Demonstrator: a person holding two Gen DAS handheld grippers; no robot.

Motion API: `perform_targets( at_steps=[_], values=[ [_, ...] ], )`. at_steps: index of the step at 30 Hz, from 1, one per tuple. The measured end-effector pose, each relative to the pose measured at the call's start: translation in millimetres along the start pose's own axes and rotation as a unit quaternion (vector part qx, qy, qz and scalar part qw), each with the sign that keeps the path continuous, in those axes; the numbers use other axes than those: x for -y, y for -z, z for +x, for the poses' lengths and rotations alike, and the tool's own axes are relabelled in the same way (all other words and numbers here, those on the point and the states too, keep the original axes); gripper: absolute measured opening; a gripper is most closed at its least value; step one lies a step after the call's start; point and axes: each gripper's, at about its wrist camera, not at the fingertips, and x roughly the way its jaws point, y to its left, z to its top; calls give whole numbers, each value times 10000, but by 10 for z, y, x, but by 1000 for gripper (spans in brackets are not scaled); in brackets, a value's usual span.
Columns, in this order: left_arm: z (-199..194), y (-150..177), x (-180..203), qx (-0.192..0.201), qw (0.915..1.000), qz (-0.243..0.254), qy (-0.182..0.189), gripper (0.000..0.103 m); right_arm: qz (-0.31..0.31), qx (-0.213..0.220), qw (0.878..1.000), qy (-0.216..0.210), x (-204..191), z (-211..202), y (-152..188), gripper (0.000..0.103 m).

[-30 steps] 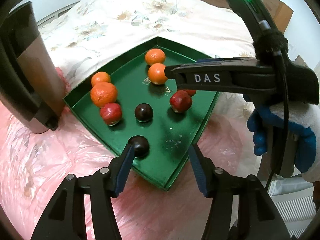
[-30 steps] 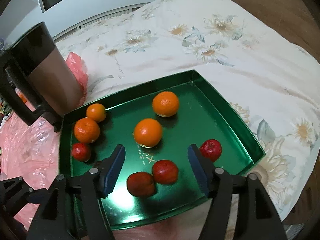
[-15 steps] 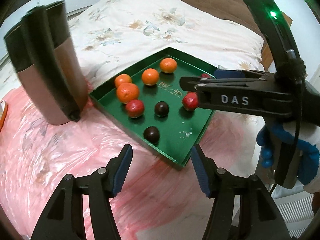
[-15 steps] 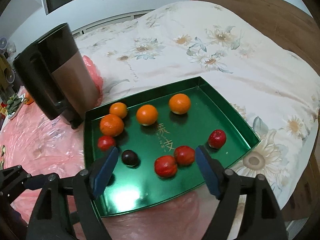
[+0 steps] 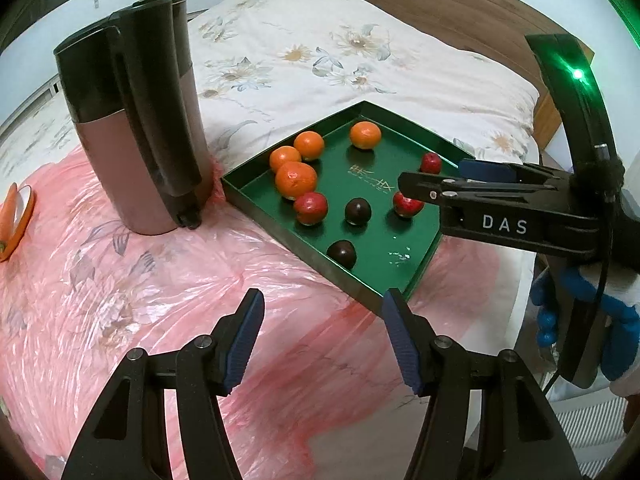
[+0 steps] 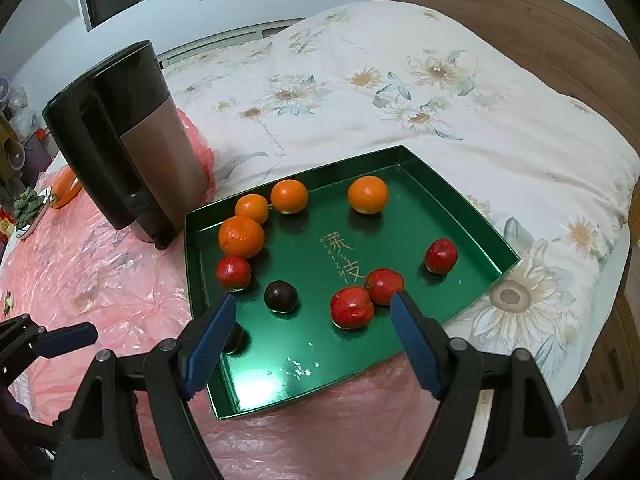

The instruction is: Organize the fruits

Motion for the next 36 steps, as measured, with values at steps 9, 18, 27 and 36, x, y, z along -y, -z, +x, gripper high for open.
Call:
perform_targets(
  at_steps=[9,18,27,36],
  values=[
    [43,2,-19,-21,10000,-35,17,56,31,-39,9999,103,32,24,23,103],
    [84,13,-84,-62,9999,-95,-1,59,51,-59,9998,164,39,29,59,103],
    [141,82,-224,-125,9996,-247,-105,59,65,-14,9997,233,-17,57,76,103],
    [96,240,-434,-6,9980,-309,-553,59,44,42,9998,168,-165,67,91,103]
  ],
)
